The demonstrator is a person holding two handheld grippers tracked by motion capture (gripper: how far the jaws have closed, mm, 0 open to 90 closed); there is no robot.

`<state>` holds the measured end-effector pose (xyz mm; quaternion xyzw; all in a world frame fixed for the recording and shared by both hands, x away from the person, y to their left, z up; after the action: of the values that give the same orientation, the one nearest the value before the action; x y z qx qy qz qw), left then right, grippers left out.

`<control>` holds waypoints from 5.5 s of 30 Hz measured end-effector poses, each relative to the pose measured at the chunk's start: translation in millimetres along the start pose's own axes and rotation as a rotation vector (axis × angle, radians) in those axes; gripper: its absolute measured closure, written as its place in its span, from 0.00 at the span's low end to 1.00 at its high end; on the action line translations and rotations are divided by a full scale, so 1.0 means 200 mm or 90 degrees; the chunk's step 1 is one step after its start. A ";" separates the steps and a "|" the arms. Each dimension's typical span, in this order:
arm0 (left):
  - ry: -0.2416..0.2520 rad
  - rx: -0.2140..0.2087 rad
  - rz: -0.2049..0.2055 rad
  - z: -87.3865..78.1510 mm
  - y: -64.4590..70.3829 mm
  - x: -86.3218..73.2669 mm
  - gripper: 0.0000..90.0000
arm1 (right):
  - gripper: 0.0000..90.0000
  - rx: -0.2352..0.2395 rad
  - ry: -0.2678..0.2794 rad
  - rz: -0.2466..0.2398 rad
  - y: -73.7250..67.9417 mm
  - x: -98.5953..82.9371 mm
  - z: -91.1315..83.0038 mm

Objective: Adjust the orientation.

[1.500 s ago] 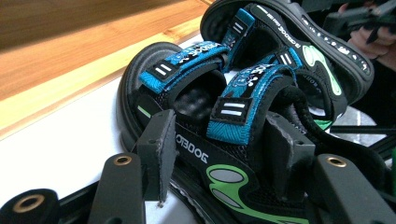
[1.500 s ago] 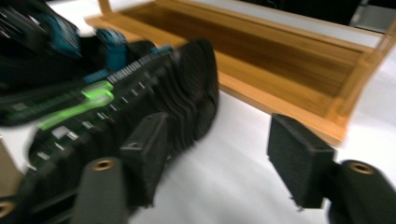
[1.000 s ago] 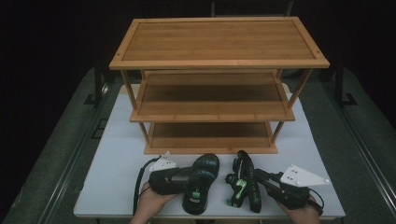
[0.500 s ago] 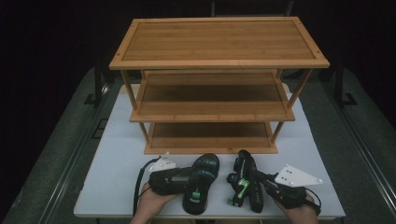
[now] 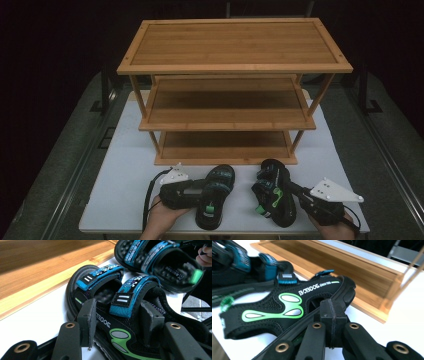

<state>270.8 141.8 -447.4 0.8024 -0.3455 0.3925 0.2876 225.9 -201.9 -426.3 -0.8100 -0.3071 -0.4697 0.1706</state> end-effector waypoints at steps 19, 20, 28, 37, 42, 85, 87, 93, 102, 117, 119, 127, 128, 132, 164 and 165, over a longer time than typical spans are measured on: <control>-0.002 0.000 0.003 0.00 0.00 0.00 0.58 | 0.99 -0.036 -0.036 0.067 0.12 -0.14 -0.03; -0.002 0.000 0.004 0.00 0.00 0.00 0.58 | 0.99 -0.034 -0.035 0.072 0.12 -0.14 -0.04; -0.005 0.004 0.008 0.00 0.00 0.00 0.57 | 0.90 -0.041 -0.039 0.096 0.14 -0.15 -0.05; -0.011 0.022 0.016 -0.01 0.01 0.01 0.55 | 0.89 -0.036 -0.030 0.105 0.13 -0.15 -0.09; -0.011 0.033 0.015 -0.01 0.02 0.01 0.53 | 0.84 -0.029 -0.023 0.115 0.12 -0.14 -0.11; 0.004 0.121 0.047 0.00 0.04 0.00 0.86 | 0.88 -0.087 -0.068 0.106 0.07 -0.07 0.01; 0.009 0.122 0.044 0.00 0.04 0.00 0.88 | 0.90 -0.087 -0.061 0.096 0.07 -0.07 0.01; 0.015 0.124 0.045 -0.01 0.04 0.00 0.89 | 0.91 -0.080 -0.050 0.093 0.05 -0.05 0.03; 0.043 0.130 0.028 -0.04 0.02 0.02 0.89 | 0.91 -0.071 -0.030 0.093 0.02 -0.04 0.02; 0.072 0.163 0.018 -0.05 -0.01 0.07 0.89 | 0.91 -0.081 -0.001 0.081 -0.01 0.03 0.06; 0.075 0.170 0.017 -0.05 -0.02 0.08 0.89 | 0.91 -0.081 0.003 0.080 -0.02 0.04 0.06; 0.082 0.181 0.018 -0.04 -0.05 0.10 0.89 | 0.91 -0.084 0.012 0.075 -0.02 0.08 0.09; 0.082 0.182 0.016 -0.04 -0.05 0.10 0.89 | 0.91 -0.083 0.014 0.074 -0.02 0.08 0.09; 0.080 0.189 0.015 -0.03 -0.06 0.11 0.89 | 0.91 -0.087 0.016 0.073 -0.03 0.10 0.11; 0.093 0.244 -0.007 0.07 -0.16 0.20 0.89 | 0.91 -0.116 0.035 0.053 -0.03 0.23 0.29; 0.094 0.248 -0.007 0.08 -0.17 0.21 0.89 | 0.91 -0.117 0.036 0.052 -0.03 0.24 0.30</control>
<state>322.2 137.1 -427.8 0.8137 -0.2365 0.5080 0.1542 279.3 -147.6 -415.7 -0.8202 -0.2247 -0.5114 0.1232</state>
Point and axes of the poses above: each handheld gripper's, and its own axes: z roughly forward along the jaws, x roughly out of its top, y roughly to its right, the point moved 4 cm from there along z, roughly forward along the jaws, and after that the axes turned 6 degrees about x, right-handed, at the moved point
